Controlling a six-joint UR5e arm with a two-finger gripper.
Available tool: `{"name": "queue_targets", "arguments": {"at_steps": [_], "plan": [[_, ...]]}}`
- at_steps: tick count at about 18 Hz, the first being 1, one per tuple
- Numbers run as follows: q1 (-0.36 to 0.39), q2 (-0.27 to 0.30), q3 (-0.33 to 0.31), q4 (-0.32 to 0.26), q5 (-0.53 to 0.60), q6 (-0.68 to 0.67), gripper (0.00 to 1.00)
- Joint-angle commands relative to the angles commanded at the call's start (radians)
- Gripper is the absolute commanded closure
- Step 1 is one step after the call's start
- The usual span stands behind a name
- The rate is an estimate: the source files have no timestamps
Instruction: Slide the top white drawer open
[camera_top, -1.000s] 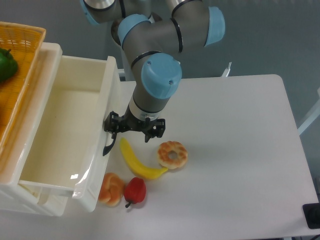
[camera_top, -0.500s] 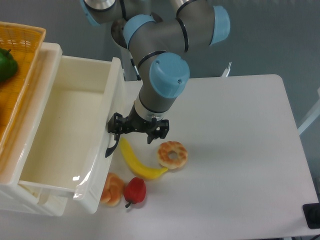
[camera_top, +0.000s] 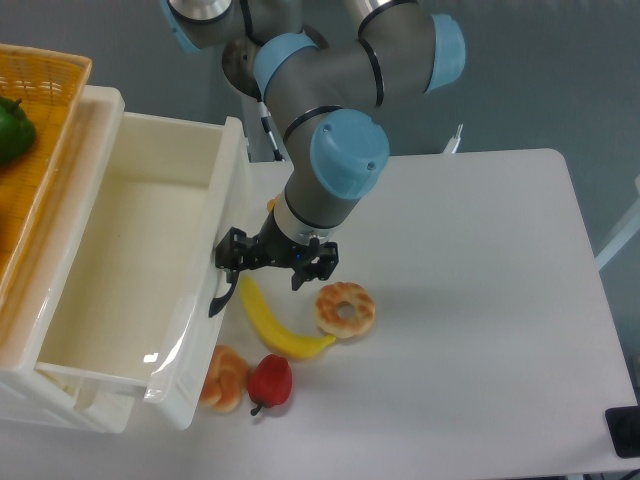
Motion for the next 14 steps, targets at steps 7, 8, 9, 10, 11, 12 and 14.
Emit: {"name": "queue_targets", "arguments": {"at_steps": [7,8,9,10,11,12,14], "plan": [[0.003,0.002,-0.002,0.003,-0.009,0.002,0.0],[0.008,0.002,0.002,0.006,-0.008,0.002,0.0],[0.015,0.002,0.008,0.008,-0.005,0.003,0.0],[0.025,0.002,0.012,0.009,-0.003,0.009,0.0],[0.034,0.003,0.018,0.011,-0.002,0.034,0.0],[0.041,0.003,0.021,0.014,0.001,0.072,0.0],[0.049,0.005,0.02,0.043,0.03,0.159,0.0]]}}
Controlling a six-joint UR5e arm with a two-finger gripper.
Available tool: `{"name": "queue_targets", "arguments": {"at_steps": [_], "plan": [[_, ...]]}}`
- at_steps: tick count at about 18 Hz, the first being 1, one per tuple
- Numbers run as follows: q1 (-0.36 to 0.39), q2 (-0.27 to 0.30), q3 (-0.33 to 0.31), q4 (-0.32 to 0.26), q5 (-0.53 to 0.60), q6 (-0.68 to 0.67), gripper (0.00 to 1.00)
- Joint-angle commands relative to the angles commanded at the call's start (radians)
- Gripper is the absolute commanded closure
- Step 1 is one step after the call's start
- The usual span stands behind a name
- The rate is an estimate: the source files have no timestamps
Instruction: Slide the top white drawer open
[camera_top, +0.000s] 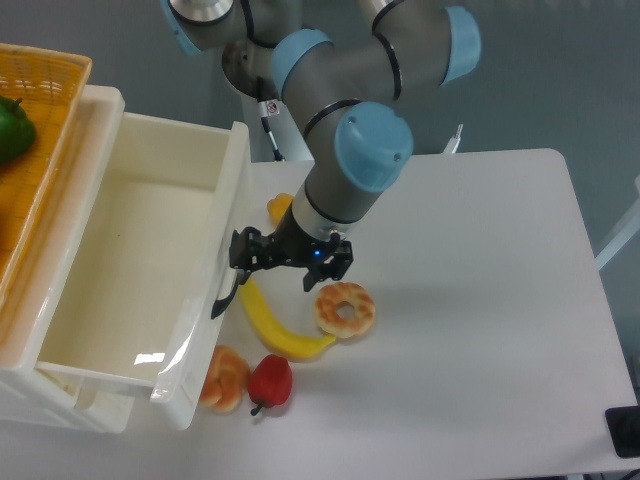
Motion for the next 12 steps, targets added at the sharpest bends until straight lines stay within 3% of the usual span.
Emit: {"name": "queue_targets", "arguments": {"at_steps": [5,9,12], "plan": [[0.023,0.005,0.002,0.049,0.084,0.106,0.0],[0.021,-0.003,0.0,0.063,0.204,0.33,0.0],[0.054,0.003,-0.005,0.068,0.221,0.45,0.0]]}}
